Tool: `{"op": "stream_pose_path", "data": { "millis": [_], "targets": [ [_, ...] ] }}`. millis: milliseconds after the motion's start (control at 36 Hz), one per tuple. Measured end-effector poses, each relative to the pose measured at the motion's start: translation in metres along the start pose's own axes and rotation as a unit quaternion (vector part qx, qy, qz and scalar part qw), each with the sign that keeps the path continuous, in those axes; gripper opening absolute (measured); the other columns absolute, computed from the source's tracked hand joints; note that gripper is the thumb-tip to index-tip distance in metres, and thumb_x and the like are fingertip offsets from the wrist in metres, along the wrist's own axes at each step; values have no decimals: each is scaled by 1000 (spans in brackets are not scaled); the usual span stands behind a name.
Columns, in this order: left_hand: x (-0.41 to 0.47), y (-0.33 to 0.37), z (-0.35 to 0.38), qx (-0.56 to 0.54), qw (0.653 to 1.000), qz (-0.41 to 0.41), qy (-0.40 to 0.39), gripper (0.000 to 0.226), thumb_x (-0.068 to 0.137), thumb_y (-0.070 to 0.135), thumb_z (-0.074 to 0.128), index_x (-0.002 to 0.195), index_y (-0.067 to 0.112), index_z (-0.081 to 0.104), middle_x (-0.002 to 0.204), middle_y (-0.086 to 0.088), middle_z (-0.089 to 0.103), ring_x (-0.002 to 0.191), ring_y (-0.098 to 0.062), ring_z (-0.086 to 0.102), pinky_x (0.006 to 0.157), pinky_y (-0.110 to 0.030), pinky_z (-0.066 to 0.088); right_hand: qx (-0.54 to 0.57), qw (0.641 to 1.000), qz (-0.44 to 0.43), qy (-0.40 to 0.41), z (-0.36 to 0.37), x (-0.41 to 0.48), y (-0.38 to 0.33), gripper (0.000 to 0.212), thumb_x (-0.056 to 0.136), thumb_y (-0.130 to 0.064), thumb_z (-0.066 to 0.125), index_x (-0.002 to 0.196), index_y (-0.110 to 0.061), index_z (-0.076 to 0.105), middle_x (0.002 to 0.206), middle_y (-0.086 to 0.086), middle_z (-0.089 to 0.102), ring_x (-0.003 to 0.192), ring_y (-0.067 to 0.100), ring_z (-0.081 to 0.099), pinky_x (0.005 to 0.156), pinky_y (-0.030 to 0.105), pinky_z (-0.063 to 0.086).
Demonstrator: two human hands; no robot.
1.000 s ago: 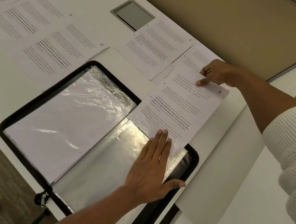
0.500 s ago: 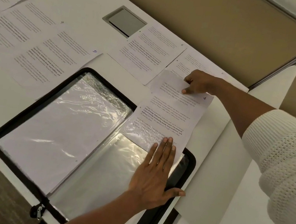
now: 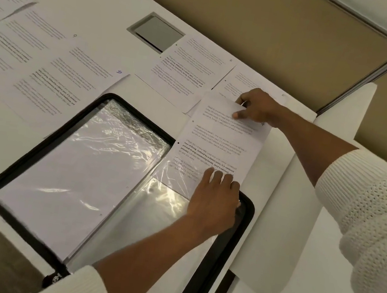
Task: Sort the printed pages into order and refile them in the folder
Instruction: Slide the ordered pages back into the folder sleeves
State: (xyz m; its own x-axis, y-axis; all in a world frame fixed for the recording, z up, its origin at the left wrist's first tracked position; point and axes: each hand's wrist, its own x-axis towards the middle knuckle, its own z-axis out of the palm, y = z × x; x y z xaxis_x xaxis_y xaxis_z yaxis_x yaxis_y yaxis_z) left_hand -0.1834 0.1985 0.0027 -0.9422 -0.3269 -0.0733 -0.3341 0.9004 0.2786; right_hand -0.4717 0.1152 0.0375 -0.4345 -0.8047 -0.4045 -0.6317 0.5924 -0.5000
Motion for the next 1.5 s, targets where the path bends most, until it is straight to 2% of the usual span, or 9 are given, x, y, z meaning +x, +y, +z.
{"op": "stream_pose_path", "data": {
  "millis": [167,306,528,778,917,1000,1194,1389,1500],
  "targets": [
    [30,3,-24,35,991,-14,-126,30,98,38,63,114,14,64,110,-6,71,121,-32,57,116,-48,28,-6,1000,-12,-2,0,1,-3,25,82,-24,90,102,-16,77,104,2,70,91,18,60,81,30,45],
    [45,7,-24,-34,983,-46,-172,19,89,19,70,96,16,53,83,-2,56,102,-27,62,110,-42,34,8,1000,-20,-14,-1,3,-3,23,81,-23,90,100,-19,76,103,3,71,90,18,61,81,31,47],
    [47,6,-4,-134,982,-109,-73,15,92,26,71,104,18,67,96,-1,72,110,-22,56,106,-38,35,14,999,-18,-31,-1,5,-7,27,82,-21,90,106,-14,77,106,8,75,87,19,64,80,32,53],
    [6,-21,11,-117,972,-103,177,25,93,37,76,108,18,69,112,-1,69,113,-23,58,103,-44,47,-10,996,21,-85,11,6,-3,32,81,-28,91,108,-19,76,117,3,70,110,24,63,97,38,52],
    [-37,-52,24,-55,974,-131,178,44,97,50,69,122,15,68,146,-12,60,142,-34,49,119,-56,41,-14,997,32,-65,21,0,0,38,91,-27,82,125,-15,72,131,6,65,118,26,61,102,41,50],
    [-57,-62,29,-52,979,-128,152,59,102,63,54,134,15,64,160,-14,47,154,-35,35,129,-52,20,-34,998,37,-34,33,-4,-2,50,97,-35,74,140,-12,62,142,8,57,128,28,55,103,37,44],
    [-70,-60,32,-43,991,-90,94,90,100,79,35,157,10,45,175,-14,15,164,-29,3,132,-51,3,-20,987,32,154,55,-19,-3,7,99,-19,68,104,-20,72,110,1,69,95,24,64,81,35,48],
    [-84,-55,29,-2,998,-46,45,105,99,83,28,166,3,20,175,-18,-6,162,-33,-12,130,-55,2,9,995,36,94,44,-38,-1,11,95,-14,75,104,-16,78,93,-2,68,79,7,58,80,28,40],
    [-89,-56,32,8,999,-30,16,108,99,84,22,166,1,8,174,-20,-13,161,-34,-16,130,-57,5,23,998,41,52,49,-50,-5,12,93,-14,77,105,-17,78,100,-3,69,82,3,59,79,26,43]
  ]
}}
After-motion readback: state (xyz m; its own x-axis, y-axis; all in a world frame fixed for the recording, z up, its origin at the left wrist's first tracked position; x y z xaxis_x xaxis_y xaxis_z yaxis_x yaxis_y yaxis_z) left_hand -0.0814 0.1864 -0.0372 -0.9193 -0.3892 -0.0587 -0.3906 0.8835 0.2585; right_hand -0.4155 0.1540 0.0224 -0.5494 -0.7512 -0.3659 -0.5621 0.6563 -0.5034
